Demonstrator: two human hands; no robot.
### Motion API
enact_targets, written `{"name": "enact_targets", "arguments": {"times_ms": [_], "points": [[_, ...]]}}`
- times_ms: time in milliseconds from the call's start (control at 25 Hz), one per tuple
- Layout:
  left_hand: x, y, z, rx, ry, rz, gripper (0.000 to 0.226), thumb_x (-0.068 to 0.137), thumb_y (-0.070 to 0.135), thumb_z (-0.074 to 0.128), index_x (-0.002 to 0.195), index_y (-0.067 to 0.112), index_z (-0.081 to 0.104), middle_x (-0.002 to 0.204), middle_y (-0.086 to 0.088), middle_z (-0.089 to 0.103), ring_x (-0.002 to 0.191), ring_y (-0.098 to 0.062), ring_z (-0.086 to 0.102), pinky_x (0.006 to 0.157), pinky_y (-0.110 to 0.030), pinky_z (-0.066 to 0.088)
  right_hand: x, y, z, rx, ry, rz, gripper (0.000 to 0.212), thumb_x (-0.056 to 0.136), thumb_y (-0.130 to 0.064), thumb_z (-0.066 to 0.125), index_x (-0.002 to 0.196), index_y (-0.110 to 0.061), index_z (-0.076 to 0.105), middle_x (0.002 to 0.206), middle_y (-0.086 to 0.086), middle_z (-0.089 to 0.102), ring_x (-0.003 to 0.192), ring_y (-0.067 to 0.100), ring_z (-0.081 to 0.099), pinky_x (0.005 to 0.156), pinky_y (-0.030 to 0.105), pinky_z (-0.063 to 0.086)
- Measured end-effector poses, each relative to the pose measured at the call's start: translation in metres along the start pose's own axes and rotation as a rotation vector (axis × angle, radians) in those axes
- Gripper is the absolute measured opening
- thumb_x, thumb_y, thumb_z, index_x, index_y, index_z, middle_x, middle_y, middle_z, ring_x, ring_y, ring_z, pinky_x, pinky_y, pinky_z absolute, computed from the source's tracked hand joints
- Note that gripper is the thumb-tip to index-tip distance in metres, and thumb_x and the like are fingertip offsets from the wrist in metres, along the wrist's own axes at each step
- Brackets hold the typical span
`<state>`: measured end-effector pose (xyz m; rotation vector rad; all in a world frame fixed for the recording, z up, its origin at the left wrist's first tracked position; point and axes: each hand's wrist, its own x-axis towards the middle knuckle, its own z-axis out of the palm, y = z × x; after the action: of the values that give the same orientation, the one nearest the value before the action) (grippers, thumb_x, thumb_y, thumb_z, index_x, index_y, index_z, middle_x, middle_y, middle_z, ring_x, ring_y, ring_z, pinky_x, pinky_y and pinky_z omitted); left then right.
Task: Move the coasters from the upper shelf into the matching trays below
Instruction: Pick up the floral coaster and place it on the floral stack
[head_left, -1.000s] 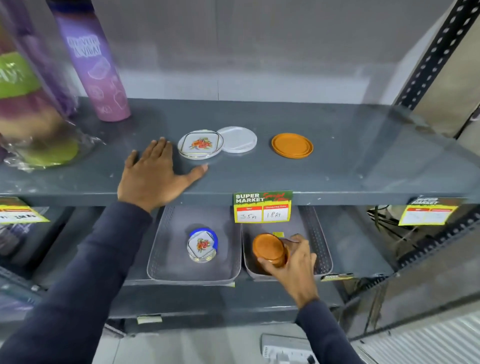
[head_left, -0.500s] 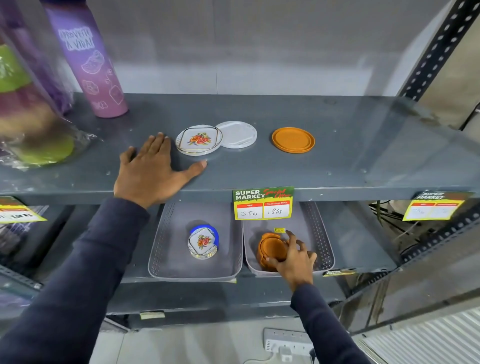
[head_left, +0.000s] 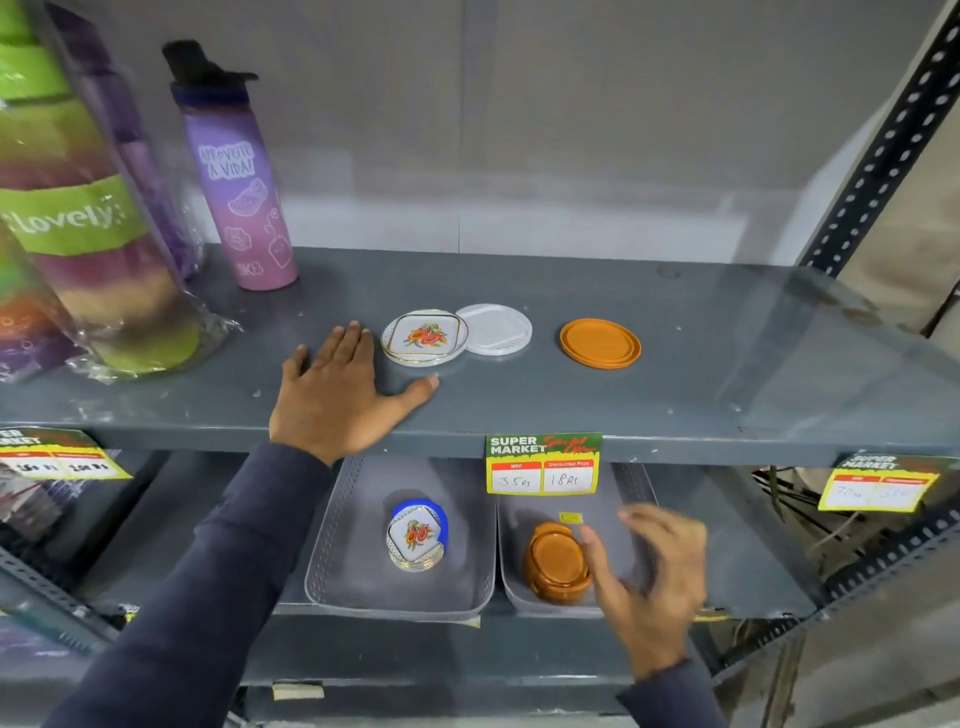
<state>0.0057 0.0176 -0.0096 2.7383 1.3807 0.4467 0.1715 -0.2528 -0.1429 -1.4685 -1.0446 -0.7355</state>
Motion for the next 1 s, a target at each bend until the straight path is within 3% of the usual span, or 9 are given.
{"name": "enact_targets", "arguments": {"times_ms": [80, 200, 320, 440, 600, 760, 1000], "points": [[0.001, 0.001, -0.001, 0.005, -0.011, -0.004, 0.118, 0.067, 0.094, 0.019, 0.154, 0.015, 0.027, 0.165, 0.002, 0.022, 0.152, -0.012, 0.014, 0.122, -0.045, 0.012, 0.053, -0.031, 0.006, 0.056, 0.125, -0.083, 0.040, 0.086, -0.033, 0.083, 0.113, -0.014, 0.060, 0.115, -0.008, 0.059, 0.103, 0.014, 0.060, 0.086, 0.029, 0.047], [-0.001, -0.001, -0.002, -0.006, -0.006, -0.012, 0.119, 0.067, 0.094, 0.020, 0.155, 0.015, 0.026, 0.166, 0.002, 0.021, 0.152, -0.011, 0.013, 0.122, -0.044, 0.011, 0.123, -0.078, 0.038, 0.188, 0.178, -0.068, 0.052, 0.084, -0.034, 0.085, 0.118, -0.009, 0.056, 0.110, 0.008, 0.063, 0.097, 0.027, 0.062, 0.084, 0.031, 0.048], [-0.003, 0.002, -0.002, -0.026, -0.003, -0.011, 0.119, 0.066, 0.094, 0.022, 0.155, 0.015, 0.026, 0.166, 0.003, 0.021, 0.152, -0.010, 0.012, 0.122, -0.043, 0.010, 0.163, -0.105, 0.084, 0.259, 0.031, -0.003, 0.062, 0.081, -0.043, 0.085, 0.129, -0.025, 0.049, 0.120, 0.002, 0.062, 0.098, 0.025, 0.061, 0.088, 0.028, 0.046], [-0.002, 0.002, -0.005, -0.066, -0.004, -0.015, 0.119, 0.067, 0.094, 0.023, 0.156, 0.016, 0.025, 0.166, 0.003, 0.019, 0.152, -0.009, 0.011, 0.123, -0.042, 0.008, 0.182, -0.108, 0.131, 0.157, -0.300, 0.079, 0.086, 0.072, -0.053, 0.082, 0.142, -0.036, 0.035, 0.130, -0.013, 0.059, 0.110, 0.015, 0.054, 0.092, 0.028, 0.036], [-0.003, 0.001, -0.003, -0.059, -0.008, -0.010, 0.119, 0.065, 0.092, 0.020, 0.157, 0.017, 0.023, 0.167, 0.003, 0.017, 0.152, -0.008, 0.008, 0.122, -0.042, 0.005, 0.175, -0.087, 0.166, -0.042, -0.644, 0.186, 0.113, 0.061, -0.064, 0.084, 0.150, -0.040, 0.020, 0.133, -0.005, 0.060, 0.127, 0.021, 0.042, 0.085, 0.024, 0.012], [-0.001, 0.001, -0.001, -0.059, -0.002, -0.016, 0.118, 0.066, 0.090, 0.019, 0.158, 0.017, 0.021, 0.167, 0.003, 0.013, 0.153, -0.008, 0.005, 0.122, -0.042, 0.002, 0.169, -0.073, 0.179, -0.145, -0.682, 0.189, 0.117, 0.057, -0.070, 0.082, 0.150, -0.042, 0.016, 0.117, -0.002, 0.061, 0.132, 0.026, 0.039, 0.077, 0.023, 0.005], [-0.001, -0.001, 0.000, -0.052, 0.006, -0.022, 0.119, 0.066, 0.093, 0.021, 0.158, 0.017, 0.021, 0.167, 0.003, 0.016, 0.153, -0.009, 0.007, 0.122, -0.043, 0.003, 0.173, -0.079, 0.175, -0.110, -0.664, 0.227, 0.108, 0.060, -0.068, 0.084, 0.142, -0.037, 0.023, 0.128, -0.001, 0.061, 0.131, 0.024, 0.038, 0.077, 0.025, 0.008]]}}
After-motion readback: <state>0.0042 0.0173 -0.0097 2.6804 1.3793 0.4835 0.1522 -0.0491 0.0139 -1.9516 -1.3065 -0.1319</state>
